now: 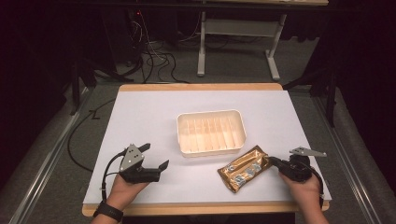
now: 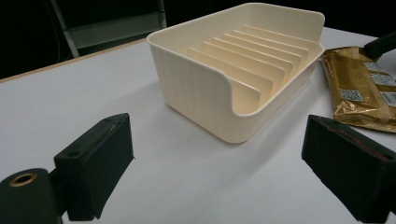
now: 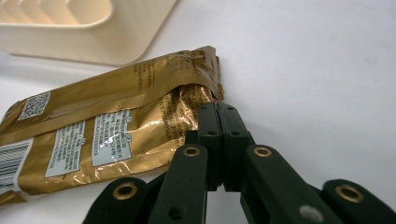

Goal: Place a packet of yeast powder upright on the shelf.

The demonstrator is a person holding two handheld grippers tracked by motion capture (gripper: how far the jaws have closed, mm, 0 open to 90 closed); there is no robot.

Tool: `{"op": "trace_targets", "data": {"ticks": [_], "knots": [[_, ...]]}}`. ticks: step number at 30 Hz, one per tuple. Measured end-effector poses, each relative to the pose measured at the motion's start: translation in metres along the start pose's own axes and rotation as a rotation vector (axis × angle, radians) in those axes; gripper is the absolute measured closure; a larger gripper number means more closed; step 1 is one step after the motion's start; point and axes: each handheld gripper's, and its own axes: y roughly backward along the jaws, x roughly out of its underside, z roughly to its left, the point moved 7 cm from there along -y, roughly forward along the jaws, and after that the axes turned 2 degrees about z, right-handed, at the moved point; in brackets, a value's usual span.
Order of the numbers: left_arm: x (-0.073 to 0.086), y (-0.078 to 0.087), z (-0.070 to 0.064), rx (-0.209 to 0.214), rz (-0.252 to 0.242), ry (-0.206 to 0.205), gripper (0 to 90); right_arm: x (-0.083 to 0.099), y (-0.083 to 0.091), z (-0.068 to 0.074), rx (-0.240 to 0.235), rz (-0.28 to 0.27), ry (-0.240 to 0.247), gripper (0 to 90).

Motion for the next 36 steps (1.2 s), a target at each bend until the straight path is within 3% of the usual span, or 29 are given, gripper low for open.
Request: {"op": "trace_targets", "data": {"ticks": [10,18,22,25,26,28,29,30,31,33,36], "knots": [[0.001,0.0,0.0,0.005,0.002,0.003,9.4,-0.001,0.0,-0.021,0.056,-0.006,-0.011,88.3],[0.001,0.0,0.001,0.007,0.005,0.001,9.6,-0.004,0.012,-0.016,0.016,-0.074,-0.031,66.9],[0.002,0.0,0.001,0.01,0.008,0.003,9.6,-0.009,0.017,-0.014,0.002,-0.115,-0.043,61.2],[0.002,-0.001,0.001,0.01,0.005,0.004,9.5,-0.012,0.019,-0.015,-0.021,-0.148,-0.081,57.6],[0.002,-0.001,0.001,0.01,0.008,0.003,9.6,-0.012,0.019,-0.017,-0.03,-0.157,-0.124,55.2],[0.002,-0.002,0.001,0.01,0.009,0.004,9.5,-0.012,0.019,-0.019,-0.035,-0.162,-0.14,53.9],[0.003,-0.002,0.002,0.009,0.013,0.002,9.6,-0.011,0.019,-0.022,-0.058,-0.17,-0.2,51.5],[0.003,-0.002,0.002,0.01,0.014,0.0,9.6,-0.011,0.019,-0.022,-0.058,-0.17,-0.2,51.5],[0.003,-0.002,0.001,0.012,0.016,-0.002,9.6,-0.009,0.019,-0.026,-0.072,-0.172,-0.259,47.4],[0.003,-0.003,0.0,0.014,0.018,-0.003,9.6,-0.008,0.019,-0.027,-0.073,-0.171,-0.271,47.1],[0.003,-0.004,0.0,0.014,0.018,-0.005,9.6,-0.003,0.018,-0.03,-0.105,-0.169,-0.341,44.3]]}}
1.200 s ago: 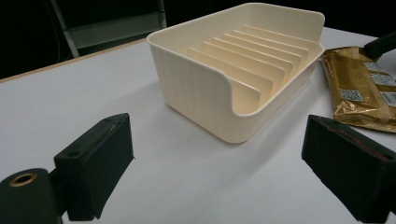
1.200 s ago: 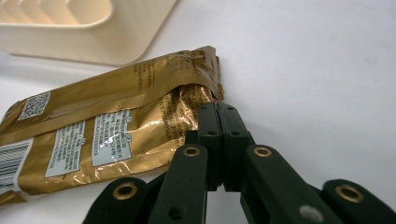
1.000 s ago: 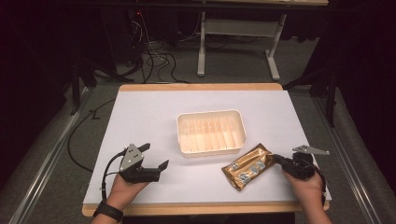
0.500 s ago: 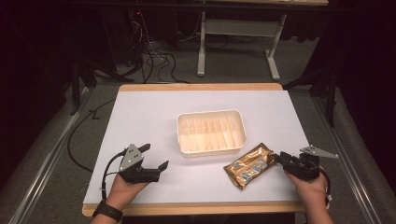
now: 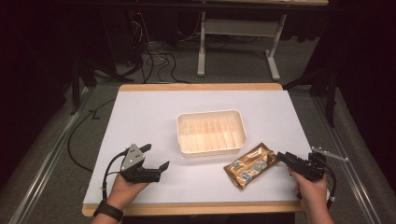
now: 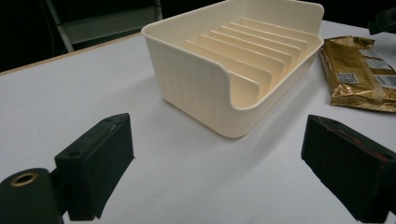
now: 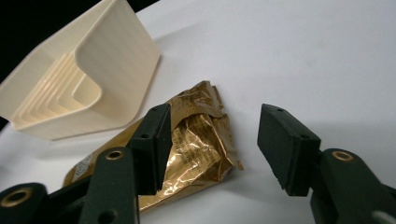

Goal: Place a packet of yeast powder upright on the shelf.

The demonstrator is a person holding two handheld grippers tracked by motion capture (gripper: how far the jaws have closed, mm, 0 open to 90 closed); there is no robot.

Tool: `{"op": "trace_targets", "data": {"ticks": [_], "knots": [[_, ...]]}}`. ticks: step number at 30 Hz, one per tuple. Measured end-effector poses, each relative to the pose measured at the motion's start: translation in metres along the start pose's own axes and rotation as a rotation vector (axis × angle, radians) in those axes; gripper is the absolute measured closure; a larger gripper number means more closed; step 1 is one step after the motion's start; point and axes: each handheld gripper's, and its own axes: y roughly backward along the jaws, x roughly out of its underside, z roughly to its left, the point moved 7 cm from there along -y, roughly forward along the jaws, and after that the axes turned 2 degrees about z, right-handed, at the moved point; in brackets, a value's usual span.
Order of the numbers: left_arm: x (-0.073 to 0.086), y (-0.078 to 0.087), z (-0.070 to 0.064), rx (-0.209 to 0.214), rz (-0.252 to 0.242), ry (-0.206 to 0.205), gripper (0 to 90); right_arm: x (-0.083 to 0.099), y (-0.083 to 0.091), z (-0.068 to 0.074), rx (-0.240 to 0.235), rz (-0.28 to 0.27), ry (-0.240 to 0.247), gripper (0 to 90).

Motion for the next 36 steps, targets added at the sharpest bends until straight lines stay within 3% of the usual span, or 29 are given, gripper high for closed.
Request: {"op": "trace_targets", "data": {"ticks": [4,9,17,26,36], "knots": [[0.0,0.0,-0.001,0.004,0.001,-0.001,9.6,0.003,-0.001,-0.002,-0.045,-0.003,-0.094,45.2],[0.0,0.001,-0.003,0.012,0.004,-0.01,9.6,0.007,-0.004,-0.005,-0.063,0.003,-0.158,45.8],[0.0,0.001,-0.004,0.018,0.004,-0.013,9.7,0.01,-0.004,-0.009,-0.038,0.016,-0.179,49.3],[0.0,0.001,-0.004,0.017,0.002,-0.016,9.8,0.012,-0.008,-0.008,-0.055,0.023,-0.248,50.9],[0.001,0.0,-0.005,0.024,0.01,-0.025,9.8,0.016,-0.02,-0.003,-0.067,0.064,-0.242,51.1]]}}
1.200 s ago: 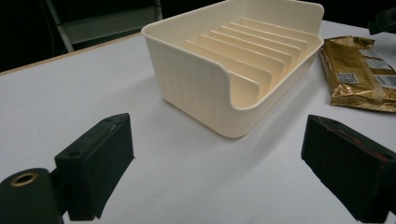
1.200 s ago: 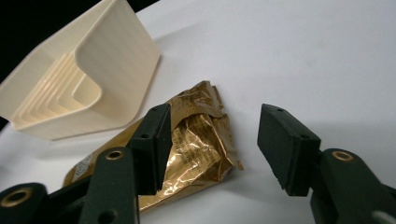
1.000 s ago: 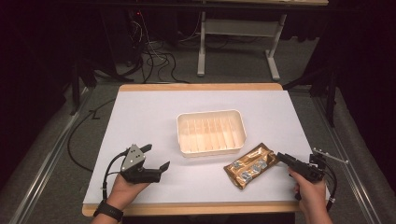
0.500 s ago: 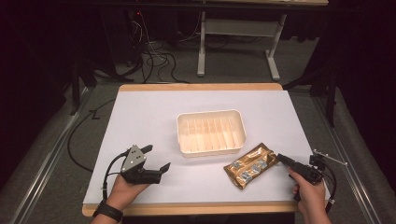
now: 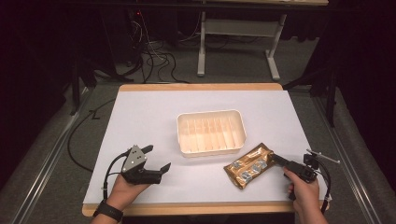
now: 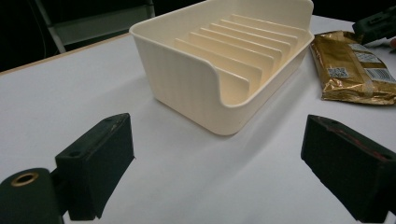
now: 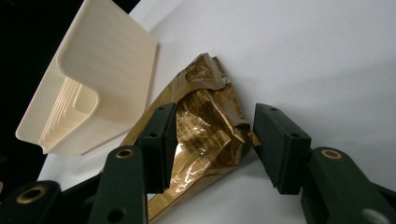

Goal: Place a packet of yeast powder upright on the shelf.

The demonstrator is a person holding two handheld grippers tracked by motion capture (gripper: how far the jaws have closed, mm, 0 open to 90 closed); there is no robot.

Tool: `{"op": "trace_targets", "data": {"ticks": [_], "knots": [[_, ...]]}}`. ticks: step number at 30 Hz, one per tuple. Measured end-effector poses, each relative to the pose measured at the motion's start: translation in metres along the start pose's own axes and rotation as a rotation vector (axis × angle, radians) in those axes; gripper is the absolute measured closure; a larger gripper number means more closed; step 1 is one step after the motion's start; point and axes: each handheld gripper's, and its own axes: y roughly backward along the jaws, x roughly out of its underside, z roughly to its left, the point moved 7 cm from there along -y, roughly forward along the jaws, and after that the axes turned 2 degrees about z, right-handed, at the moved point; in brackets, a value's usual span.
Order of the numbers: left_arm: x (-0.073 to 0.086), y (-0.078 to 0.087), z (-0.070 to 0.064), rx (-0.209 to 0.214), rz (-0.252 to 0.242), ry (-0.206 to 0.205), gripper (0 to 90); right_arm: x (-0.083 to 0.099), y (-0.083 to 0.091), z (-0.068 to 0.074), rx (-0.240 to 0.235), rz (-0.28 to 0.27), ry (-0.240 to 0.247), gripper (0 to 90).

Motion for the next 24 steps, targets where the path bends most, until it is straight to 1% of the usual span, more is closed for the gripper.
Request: {"op": "trace_targets", "data": {"ticks": [2,3,4,6,7,8,9,10,12,13,14,15,16,20,21,24], "knots": [[0.0003,0.0,0.0013,-0.004,-0.001,0.005,9.8,0.0004,-0.0018,0.0006,-0.017,0.004,-0.012,52.4],[0.0003,0.0,0.0013,-0.004,-0.001,0.005,9.8,0.0004,-0.0018,0.0006,-0.017,0.004,-0.012,52.4],[0.0004,-0.0003,0.0011,-0.002,-0.001,0.007,9.8,0.0003,-0.003,0.0001,-0.034,0.006,-0.033,53.9],[0.0005,-0.0008,0.0,0.001,0.001,0.003,9.8,-0.0002,-0.0034,-0.0003,-0.04,0.005,-0.038,54.7],[0.0006,-0.0012,-0.0004,0.001,0.002,0.002,9.8,-0.0003,-0.0036,-0.0007,-0.043,0.007,-0.039,56.5],[0.0006,-0.0015,-0.0008,0.001,0.002,0.003,9.8,0.0005,-0.0037,0.0,-0.059,0.019,-0.046,62.4],[0.0007,-0.0016,-0.0008,0.0,0.003,0.0,9.8,0.0005,-0.0037,0.0,-0.059,0.019,-0.046,62.4],[0.0005,-0.0016,-0.0009,0.0,0.001,0.001,9.8,0.0001,-0.0029,0.0007,-0.073,0.014,-0.049,66.9],[0.0004,-0.0011,-0.0007,0.0,0.002,0.001,9.8,-0.0006,-0.0011,0.0004,-0.081,0.007,-0.045,70.1],[0.0004,-0.001,-0.0006,-0.001,0.001,0.001,9.8,-0.0006,-0.0011,0.0004,-0.081,0.007,-0.045,70.1],[0.0003,-0.0011,-0.0005,-0.001,0.0,0.002,9.8,-0.0017,0.0004,0.0,-0.08,0.0,-0.035,73.0],[0.0004,-0.0011,-0.0005,-0.001,0.001,0.001,9.8,-0.0017,0.0004,0.0,-0.08,0.0,-0.035,73.0],[0.0005,-0.0012,-0.0006,-0.001,0.002,0.0,9.8,-0.0023,0.0009,0.0003,-0.082,-0.003,-0.032,75.7],[0.0002,-0.001,0.0,-0.001,0.001,0.001,9.8,-0.0036,0.0022,0.0012,-0.087,-0.012,-0.022,77.6],[0.0,-0.0006,0.0001,-0.002,0.0,0.001,9.8,-0.0045,0.0038,0.0029,-0.091,-0.019,-0.012,78.1],[0.0004,-0.0005,0.0006,-0.003,0.002,0.0,9.8,-0.0054,0.006,0.0049,-0.097,-0.024,-0.002,77.3]]}}
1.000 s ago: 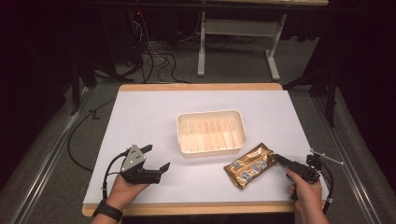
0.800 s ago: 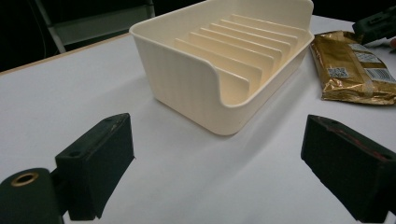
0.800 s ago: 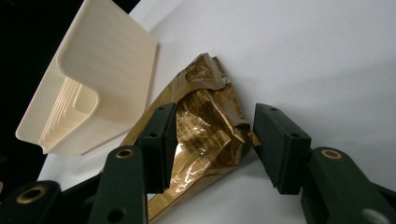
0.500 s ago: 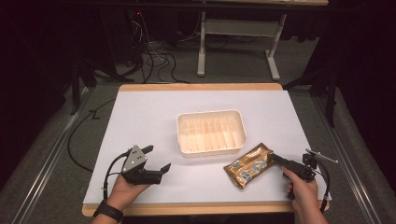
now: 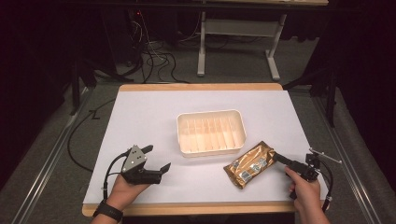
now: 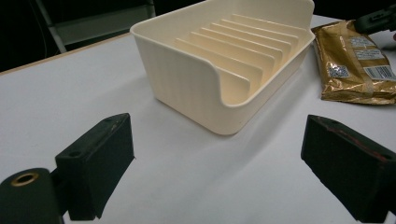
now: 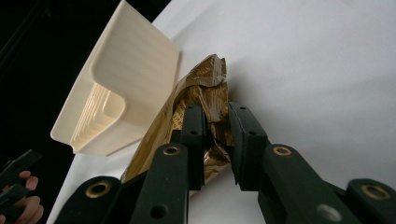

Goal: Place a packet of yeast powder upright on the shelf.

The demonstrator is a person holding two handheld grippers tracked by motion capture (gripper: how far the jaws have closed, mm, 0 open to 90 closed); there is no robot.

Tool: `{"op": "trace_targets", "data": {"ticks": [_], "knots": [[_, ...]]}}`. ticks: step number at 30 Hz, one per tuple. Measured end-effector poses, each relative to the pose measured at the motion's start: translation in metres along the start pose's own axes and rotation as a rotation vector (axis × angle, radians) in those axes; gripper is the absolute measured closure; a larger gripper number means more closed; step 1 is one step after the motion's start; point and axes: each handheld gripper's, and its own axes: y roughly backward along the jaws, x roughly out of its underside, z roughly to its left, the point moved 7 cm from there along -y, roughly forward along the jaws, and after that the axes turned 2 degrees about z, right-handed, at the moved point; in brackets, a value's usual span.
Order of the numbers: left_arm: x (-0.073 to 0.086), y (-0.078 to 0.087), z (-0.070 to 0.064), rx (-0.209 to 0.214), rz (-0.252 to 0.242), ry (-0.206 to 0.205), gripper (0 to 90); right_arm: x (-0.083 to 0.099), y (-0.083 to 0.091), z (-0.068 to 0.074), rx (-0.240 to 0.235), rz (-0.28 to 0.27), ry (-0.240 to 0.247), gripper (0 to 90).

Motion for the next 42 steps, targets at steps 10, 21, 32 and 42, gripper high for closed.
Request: {"op": "trace_targets", "data": {"ticks": [10,21,32,42], "knots": [[0.0,-0.001,-0.002,0.005,0.004,-0.006,9.8,-0.007,0.007,0.005,0.0,-0.046,0.049,74.3],[0.0,-0.001,-0.001,0.002,0.002,-0.004,9.8,-0.008,0.01,0.017,-0.007,-0.034,0.125,89.8],[0.0,-0.001,-0.001,0.002,0.004,-0.008,9.9,-0.014,0.024,0.048,-0.09,-0.094,0.207,90.0],[0.0,-0.001,-0.001,0.002,0.001,-0.006,10.1,-0.018,0.035,0.071,-0.151,-0.148,0.256,90.0]]}}
